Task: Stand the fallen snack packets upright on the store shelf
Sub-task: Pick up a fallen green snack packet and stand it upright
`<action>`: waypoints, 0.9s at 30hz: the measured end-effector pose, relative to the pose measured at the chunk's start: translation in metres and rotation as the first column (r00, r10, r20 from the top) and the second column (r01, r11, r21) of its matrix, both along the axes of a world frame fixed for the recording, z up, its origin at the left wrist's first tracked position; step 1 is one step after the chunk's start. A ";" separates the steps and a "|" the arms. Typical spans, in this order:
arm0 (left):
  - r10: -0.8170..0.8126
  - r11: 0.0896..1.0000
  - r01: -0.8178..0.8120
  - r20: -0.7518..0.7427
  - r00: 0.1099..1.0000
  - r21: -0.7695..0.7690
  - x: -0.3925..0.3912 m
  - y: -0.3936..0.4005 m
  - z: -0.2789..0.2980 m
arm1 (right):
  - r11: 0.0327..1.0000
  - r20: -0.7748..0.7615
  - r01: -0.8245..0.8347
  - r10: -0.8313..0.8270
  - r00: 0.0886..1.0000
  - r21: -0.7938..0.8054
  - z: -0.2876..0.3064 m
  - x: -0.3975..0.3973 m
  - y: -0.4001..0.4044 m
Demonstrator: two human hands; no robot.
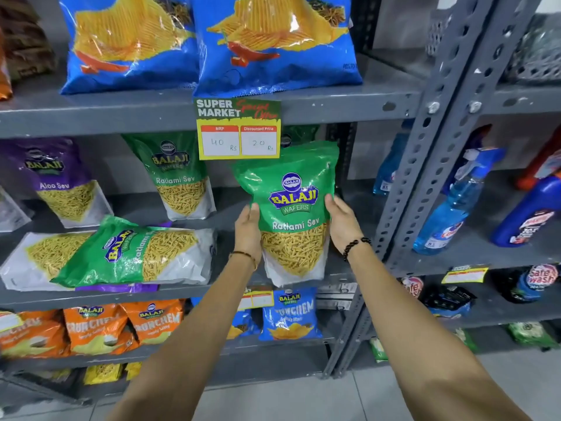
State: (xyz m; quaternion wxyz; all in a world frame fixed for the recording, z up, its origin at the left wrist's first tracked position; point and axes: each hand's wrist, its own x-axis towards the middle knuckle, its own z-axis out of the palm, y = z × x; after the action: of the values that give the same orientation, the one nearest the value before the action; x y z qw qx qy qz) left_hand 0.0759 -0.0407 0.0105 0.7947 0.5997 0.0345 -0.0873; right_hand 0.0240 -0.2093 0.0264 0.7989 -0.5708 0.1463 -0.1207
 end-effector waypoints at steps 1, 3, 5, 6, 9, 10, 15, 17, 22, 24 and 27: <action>0.011 1.000 -0.011 0.010 1.000 0.007 0.013 -0.005 -0.001 | 0.999 -0.002 0.044 -0.044 0.999 -0.012 0.000 0.007 -0.003; -0.024 1.000 0.023 0.032 0.999 0.018 0.033 -0.011 -0.001 | 0.996 -0.004 0.084 -0.084 0.996 -0.021 0.000 0.020 -0.010; -0.073 0.997 0.071 0.040 0.997 0.038 0.047 -0.012 -0.002 | 0.994 0.003 0.096 -0.096 0.995 -0.054 -0.001 0.031 -0.015; -0.103 0.994 0.101 0.048 0.994 0.036 0.048 -0.012 0.002 | 0.993 0.003 0.099 -0.099 0.995 -0.066 -0.002 0.036 -0.017; -0.115 0.993 0.114 0.062 0.991 0.023 0.052 -0.016 0.009 | 0.990 0.002 0.118 -0.118 0.993 -0.074 -0.003 0.046 -0.023; -0.119 0.993 0.118 0.072 0.990 0.023 0.052 -0.017 0.010 | 0.990 0.000 0.118 -0.119 0.993 -0.076 -0.003 0.049 -0.024; -0.024 0.999 0.022 0.043 0.999 0.044 0.053 -0.018 0.011 | 0.973 -0.081 0.204 -0.213 0.974 -0.109 -0.002 0.057 -0.023; 0.040 0.998 -0.040 0.007 0.999 0.055 0.047 -0.011 0.012 | 0.961 -0.135 0.247 -0.263 0.955 -0.129 -0.007 0.057 -0.020; 0.013 1.000 -0.014 -0.120 0.993 -0.013 0.018 0.022 0.003 | 0.894 -0.193 0.400 -0.437 0.878 -0.202 -0.015 0.044 0.003; -0.020 1.000 0.016 -0.154 0.988 -0.025 0.002 0.038 0.000 | 0.862 -0.236 0.457 -0.501 0.832 -0.219 -0.021 0.038 0.022; -0.070 0.997 0.062 -0.239 0.968 -0.042 -0.025 0.066 -0.001 | 0.856 -0.310 0.459 -0.515 0.800 -0.237 -0.033 0.027 0.062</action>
State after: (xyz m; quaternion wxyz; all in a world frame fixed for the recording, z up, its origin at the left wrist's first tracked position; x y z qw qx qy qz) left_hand 0.0514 0.0256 0.0095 0.7915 0.5718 0.1092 -0.1862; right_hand 0.0509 -0.1469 -0.0069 0.6545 -0.5844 0.4235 -0.2255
